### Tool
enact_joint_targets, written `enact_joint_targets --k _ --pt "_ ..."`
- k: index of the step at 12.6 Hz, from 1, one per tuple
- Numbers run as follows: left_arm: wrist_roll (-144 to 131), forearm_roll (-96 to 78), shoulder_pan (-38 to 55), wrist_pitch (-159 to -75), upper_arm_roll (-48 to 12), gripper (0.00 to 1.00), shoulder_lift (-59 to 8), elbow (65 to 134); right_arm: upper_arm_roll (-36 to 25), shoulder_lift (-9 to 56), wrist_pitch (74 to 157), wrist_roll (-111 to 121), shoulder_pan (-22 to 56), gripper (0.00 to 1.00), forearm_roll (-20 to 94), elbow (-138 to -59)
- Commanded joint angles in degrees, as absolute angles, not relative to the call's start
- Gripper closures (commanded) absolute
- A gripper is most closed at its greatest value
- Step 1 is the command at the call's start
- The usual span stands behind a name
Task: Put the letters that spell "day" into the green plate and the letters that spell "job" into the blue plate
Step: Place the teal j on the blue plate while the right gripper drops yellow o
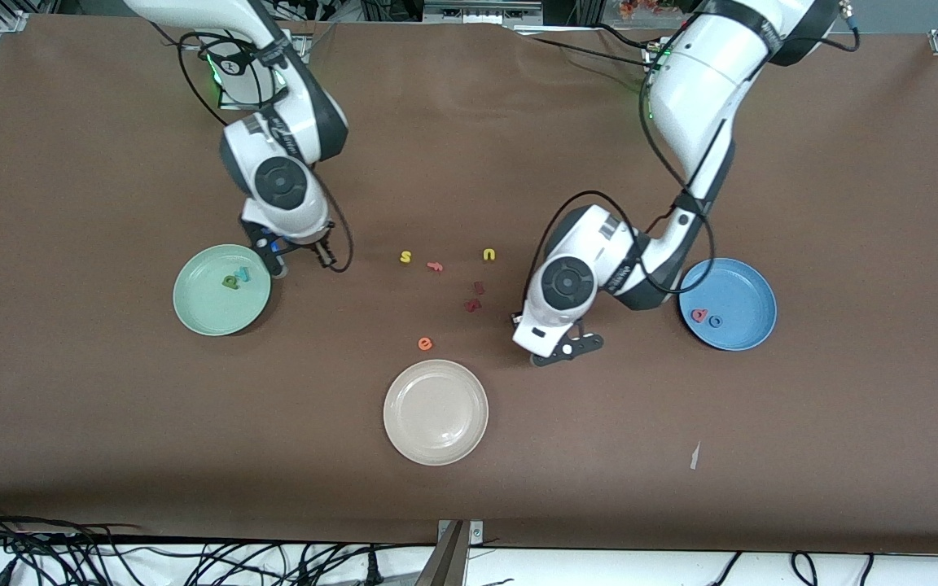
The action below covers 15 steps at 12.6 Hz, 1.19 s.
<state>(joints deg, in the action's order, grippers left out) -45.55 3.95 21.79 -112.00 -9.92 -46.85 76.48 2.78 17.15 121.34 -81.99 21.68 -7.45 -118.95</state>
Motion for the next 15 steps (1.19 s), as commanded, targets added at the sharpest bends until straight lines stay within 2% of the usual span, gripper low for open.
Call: enact_joint_targets --k 1,4,6,7,9,10,13,14,15 --pt "-34.84 3.96 17.68 -107.93 -10.02 0.74 -41.76 80.14 -3.84 15.74 118.39 -66.07 21.71 0.99 -7.56 -118.91" --pt "-22.63 7.55 11.19 -108.89 -10.19 0.74 -34.92 88.82 -11.05 15.91 119.44 -51.81 21.62 0.99 -7.56 -120.75" --pt "-13.93 7.56 6.61 -111.95 -10.11 0.74 -30.17 95.50 -14.84 16.17 124.42 -44.86 21.53 0.99 -6.68 -124.26" --pt "-10.58 8.52 4.59 -114.76 -10.11 0.74 -28.06 99.37 -15.38 16.17 127.67 -43.69 21.53 0.90 -6.59 -126.45" --pt "-6.69 11.50 0.37 -124.31 -10.20 0.74 -24.45 108.85 -17.56 16.96 134.79 -43.59 21.36 0.17 -6.42 -129.37" --pt "-5.03 12.30 -1.65 -128.80 -10.20 0.74 -23.74 112.55 -17.93 17.14 135.61 -43.42 21.27 0.01 -6.42 -129.37" --pt "-2.72 17.29 -6.66 -137.26 -10.20 0.74 -23.64 118.37 -17.84 16.09 134.39 -43.33 21.27 0.01 -6.42 -129.37" --pt "-2.72 18.62 -7.81 -138.16 -10.20 0.68 -23.90 118.91 -17.84 15.13 133.78 -42.81 21.27 0.01 -6.50 -129.29" --pt "-2.72 18.63 -8.17 -137.73 -10.20 0.29 -24.08 118.65 -17.75 13.64 133.68 -40.28 21.27 0.00 -6.42 -129.37"
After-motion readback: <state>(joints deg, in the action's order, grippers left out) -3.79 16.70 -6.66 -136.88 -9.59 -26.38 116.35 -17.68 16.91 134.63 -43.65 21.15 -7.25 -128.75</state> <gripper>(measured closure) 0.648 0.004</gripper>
